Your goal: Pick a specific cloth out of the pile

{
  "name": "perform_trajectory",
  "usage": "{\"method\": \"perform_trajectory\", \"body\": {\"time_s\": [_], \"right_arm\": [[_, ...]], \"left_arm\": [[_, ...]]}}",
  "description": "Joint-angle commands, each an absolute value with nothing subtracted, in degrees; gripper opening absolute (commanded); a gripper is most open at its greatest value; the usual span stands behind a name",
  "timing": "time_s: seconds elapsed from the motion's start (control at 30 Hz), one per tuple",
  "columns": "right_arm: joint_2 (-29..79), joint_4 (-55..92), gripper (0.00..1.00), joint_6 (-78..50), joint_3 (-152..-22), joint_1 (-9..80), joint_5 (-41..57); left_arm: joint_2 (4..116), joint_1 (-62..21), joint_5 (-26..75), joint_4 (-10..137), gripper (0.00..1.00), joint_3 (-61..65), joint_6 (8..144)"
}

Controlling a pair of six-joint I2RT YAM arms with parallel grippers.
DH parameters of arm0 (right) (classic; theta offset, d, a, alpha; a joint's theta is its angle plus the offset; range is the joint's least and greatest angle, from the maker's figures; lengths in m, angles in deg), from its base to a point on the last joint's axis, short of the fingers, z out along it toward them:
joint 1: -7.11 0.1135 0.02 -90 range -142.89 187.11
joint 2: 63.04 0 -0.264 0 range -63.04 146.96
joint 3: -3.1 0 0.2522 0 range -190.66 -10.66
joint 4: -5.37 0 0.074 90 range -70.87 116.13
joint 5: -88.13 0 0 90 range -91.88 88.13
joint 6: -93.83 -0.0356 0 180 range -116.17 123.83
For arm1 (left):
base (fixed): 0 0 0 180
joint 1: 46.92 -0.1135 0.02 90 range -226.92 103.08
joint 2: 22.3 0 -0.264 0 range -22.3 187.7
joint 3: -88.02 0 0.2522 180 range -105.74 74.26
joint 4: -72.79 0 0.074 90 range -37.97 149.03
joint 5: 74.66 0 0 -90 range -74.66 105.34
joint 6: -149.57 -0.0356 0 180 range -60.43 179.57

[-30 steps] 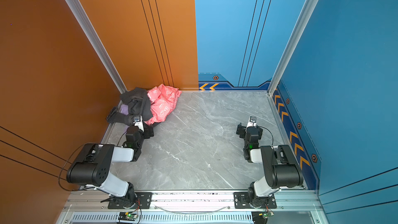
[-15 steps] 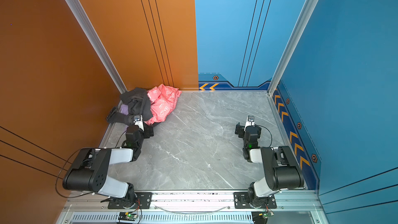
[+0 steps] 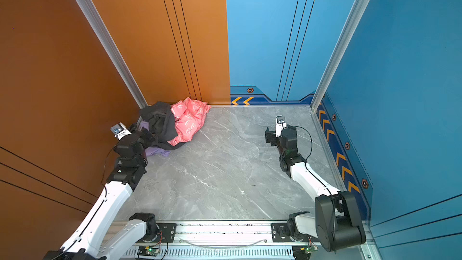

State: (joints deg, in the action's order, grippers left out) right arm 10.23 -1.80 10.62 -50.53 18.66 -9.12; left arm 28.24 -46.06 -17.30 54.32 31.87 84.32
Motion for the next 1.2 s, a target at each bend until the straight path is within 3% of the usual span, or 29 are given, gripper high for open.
{"method": "perform_trajectory", "body": {"time_s": [0.0,0.27,0.37,0.6,0.83,1.17], "right_arm": [[9.50,8.46,1.00,14.23,-53.73,20.60,-5.90],[11.44,13.28,1.00,14.42,-59.52,24.78,0.17],[12.29,14.16,1.00,14.53,-61.11,26.52,2.41],[13.91,17.60,1.00,16.13,-63.30,29.57,5.16],[14.14,18.49,1.00,18.58,-63.48,30.67,7.03],[16.07,18.61,1.00,18.43,-64.75,31.56,7.19]], "left_arm": [[27.77,-50.31,-9.86,32.30,0.98,30.15,93.84],[31.07,-66.75,11.22,26.02,0.98,30.07,108.44],[34.09,-70.16,16.80,26.64,0.88,30.68,112.94],[40.26,-72.84,25.55,36.33,0.67,34.25,121.18],[45.53,-75.00,30.23,51.24,0.61,40.19,132.33],[57.51,-76.45,36.43,65.25,0.55,39.29,137.44]]}}
